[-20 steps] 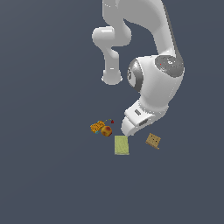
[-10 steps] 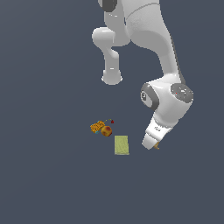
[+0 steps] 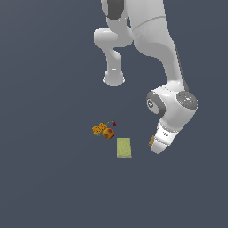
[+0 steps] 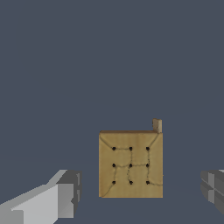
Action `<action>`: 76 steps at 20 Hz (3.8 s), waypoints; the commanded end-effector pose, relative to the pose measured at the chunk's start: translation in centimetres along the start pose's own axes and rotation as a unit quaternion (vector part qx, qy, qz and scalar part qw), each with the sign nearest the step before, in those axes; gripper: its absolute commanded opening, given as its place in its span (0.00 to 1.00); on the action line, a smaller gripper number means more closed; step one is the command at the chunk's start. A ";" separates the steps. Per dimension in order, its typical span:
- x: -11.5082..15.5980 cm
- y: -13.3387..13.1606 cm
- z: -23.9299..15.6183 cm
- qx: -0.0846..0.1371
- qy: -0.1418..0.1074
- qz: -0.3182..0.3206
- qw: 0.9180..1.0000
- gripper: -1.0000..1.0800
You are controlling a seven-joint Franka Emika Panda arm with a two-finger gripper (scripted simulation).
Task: Pick up a designated object from a clutter of objects.
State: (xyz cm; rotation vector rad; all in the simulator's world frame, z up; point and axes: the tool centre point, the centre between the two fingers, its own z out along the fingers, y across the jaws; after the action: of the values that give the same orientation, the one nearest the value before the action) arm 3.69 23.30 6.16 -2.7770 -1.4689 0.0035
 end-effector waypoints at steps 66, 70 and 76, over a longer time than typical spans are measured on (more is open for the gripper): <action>-0.1 -1.7 -26.8 0.000 0.001 -0.004 1.000 0.00; -0.1 -1.7 -30.4 0.000 0.001 -0.004 1.000 0.00; 0.0 -1.7 -34.0 0.000 0.001 -0.003 1.000 0.00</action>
State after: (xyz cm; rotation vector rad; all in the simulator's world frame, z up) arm 2.36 24.31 39.33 -2.7717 -1.4775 -0.0010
